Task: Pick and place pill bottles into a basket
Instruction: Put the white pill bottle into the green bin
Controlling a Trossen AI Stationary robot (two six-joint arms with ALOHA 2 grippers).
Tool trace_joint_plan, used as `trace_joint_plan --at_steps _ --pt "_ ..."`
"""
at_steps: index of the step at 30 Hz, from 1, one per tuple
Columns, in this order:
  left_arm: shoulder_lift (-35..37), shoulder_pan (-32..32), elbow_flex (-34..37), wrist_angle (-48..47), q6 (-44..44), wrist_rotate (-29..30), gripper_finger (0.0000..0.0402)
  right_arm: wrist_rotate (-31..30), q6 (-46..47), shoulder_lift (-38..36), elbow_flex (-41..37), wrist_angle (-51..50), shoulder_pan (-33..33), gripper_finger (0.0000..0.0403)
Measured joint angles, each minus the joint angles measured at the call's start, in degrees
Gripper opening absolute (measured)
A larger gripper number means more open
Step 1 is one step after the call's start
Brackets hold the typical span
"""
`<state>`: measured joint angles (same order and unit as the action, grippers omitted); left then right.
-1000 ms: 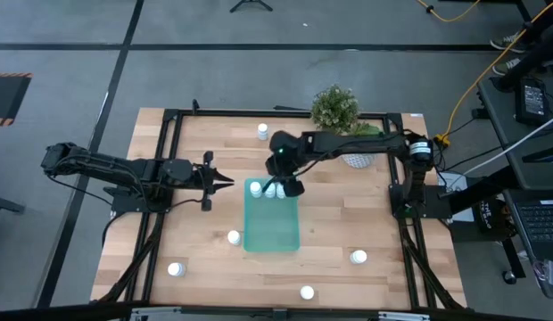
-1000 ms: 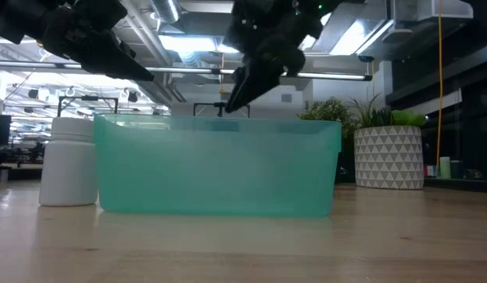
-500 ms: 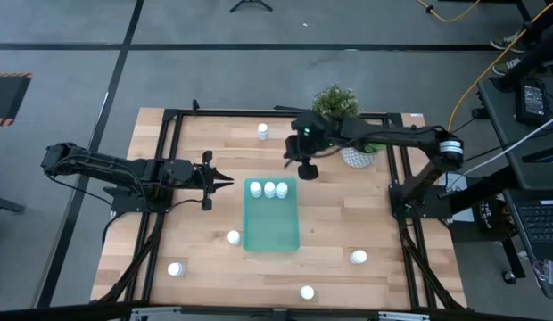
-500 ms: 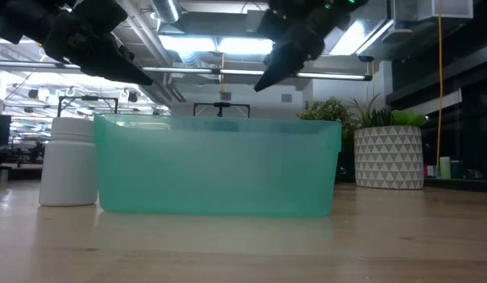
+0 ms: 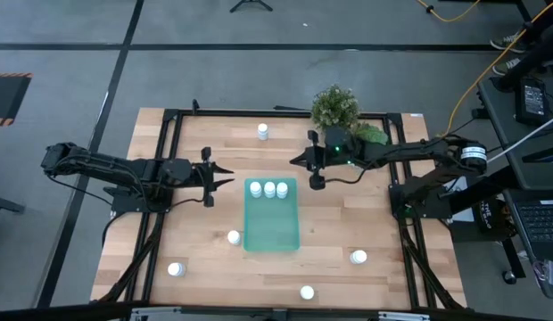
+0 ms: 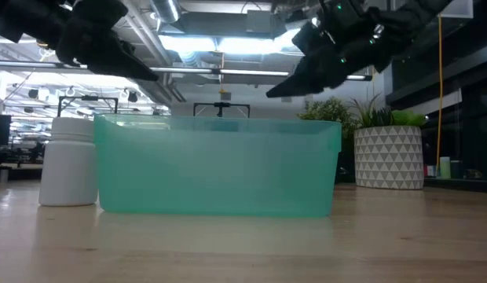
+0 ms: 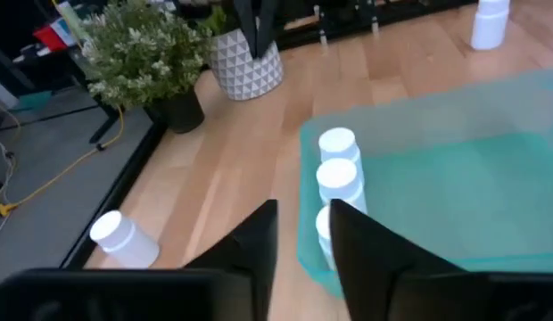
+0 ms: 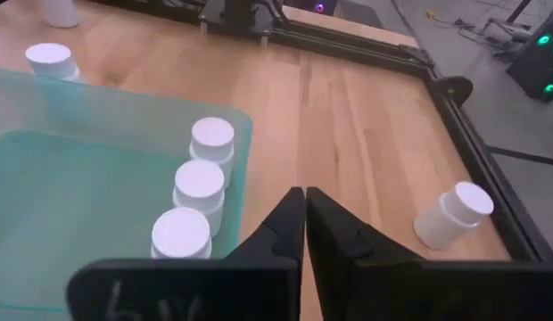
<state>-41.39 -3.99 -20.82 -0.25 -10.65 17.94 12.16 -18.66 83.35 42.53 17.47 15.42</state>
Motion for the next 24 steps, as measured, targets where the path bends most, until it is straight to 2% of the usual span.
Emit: trace_joint_plan --at_steps 7,11,14,18,24 --pt "0.00 -0.04 0.00 0.52 4.88 0.02 0.0205 0.01 0.22 0.15 -2.49 4.35 0.15 0.0003" --pt "0.00 -0.04 0.00 0.52 7.70 0.06 0.0246 0.10 0.48 0.13 -2.45 4.40 0.14 0.0011" --pt "-0.01 -0.04 0.00 0.52 9.16 1.49 0.0254 3.25 1.92 0.13 -2.45 4.77 -0.05 0.0013" --pt "-0.86 0.99 0.00 0.68 16.49 7.93 0.0253 8.04 3.42 0.13 -2.45 4.79 -0.45 0.0004" --pt "-6.59 7.34 -0.29 2.21 17.65 4.77 0.0251 8.62 1.91 0.13 -2.45 5.41 0.15 0.0011"
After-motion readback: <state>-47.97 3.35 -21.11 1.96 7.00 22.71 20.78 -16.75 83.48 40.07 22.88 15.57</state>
